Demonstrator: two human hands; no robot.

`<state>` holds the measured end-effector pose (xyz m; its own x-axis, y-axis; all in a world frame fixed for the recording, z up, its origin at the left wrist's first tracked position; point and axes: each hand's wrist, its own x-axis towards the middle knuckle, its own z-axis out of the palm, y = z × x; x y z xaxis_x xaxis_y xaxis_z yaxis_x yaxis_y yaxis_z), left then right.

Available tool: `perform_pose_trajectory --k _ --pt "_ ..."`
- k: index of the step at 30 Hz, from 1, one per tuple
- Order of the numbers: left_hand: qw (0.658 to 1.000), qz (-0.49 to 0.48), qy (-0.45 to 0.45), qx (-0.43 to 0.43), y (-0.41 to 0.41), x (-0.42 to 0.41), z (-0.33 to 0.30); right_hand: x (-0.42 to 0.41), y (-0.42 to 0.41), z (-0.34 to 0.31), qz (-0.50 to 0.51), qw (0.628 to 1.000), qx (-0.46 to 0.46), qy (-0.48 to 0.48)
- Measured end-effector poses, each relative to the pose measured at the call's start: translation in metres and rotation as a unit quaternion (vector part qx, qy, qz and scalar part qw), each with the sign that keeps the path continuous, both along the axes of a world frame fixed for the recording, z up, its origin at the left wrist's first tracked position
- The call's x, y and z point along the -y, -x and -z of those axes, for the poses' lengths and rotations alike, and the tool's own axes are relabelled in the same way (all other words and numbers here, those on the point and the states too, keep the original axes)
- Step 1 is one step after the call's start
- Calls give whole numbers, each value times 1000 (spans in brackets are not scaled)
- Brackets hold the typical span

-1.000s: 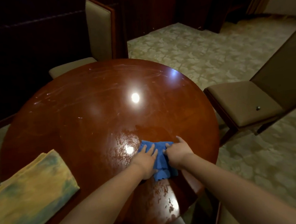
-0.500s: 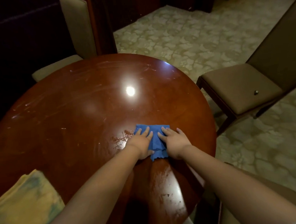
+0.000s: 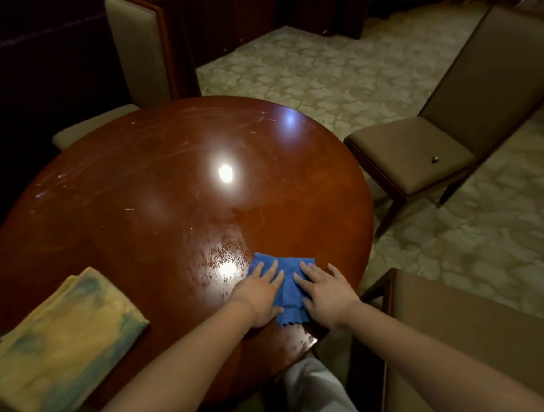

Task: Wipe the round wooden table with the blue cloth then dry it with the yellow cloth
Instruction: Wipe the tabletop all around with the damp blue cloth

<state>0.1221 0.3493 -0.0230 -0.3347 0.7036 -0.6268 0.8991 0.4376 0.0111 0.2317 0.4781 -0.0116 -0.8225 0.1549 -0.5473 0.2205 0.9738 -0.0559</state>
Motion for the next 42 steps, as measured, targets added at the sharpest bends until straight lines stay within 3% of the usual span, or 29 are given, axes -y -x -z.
perform_pose_trajectory --k 6,14,18,22,27,30,33,36,42 --pt "999 44 -1 5 -37 23 -5 36 -57 16 12 999 -30 -29" --pt "1000 25 3 -5 -32 -4 -11 0 -38 20 38 999 -28 -8" --pt "997 74 20 -22 -48 42 -12 31 -68 19 -23 997 -67 26" --pt "999 38 9 -10 -46 71 -11 55 -62 31 -73 995 -68 22" --pt "999 -36 -5 -3 -34 56 -8 52 -37 31 -48 996 -66 -19" --pt "1000 -25 9 -2 -53 56 -6 62 -58 30 -28 990 -133 -24" --pt "1000 4 7 -14 -70 57 -6 68 -81 37 -11 994 -110 12" --pt "999 27 -1 -19 -65 41 -10 52 -79 37 12 995 -100 -22" --pt "1000 -24 -5 -1 -38 -14 -8 1 -40 24 19 996 -68 -48"
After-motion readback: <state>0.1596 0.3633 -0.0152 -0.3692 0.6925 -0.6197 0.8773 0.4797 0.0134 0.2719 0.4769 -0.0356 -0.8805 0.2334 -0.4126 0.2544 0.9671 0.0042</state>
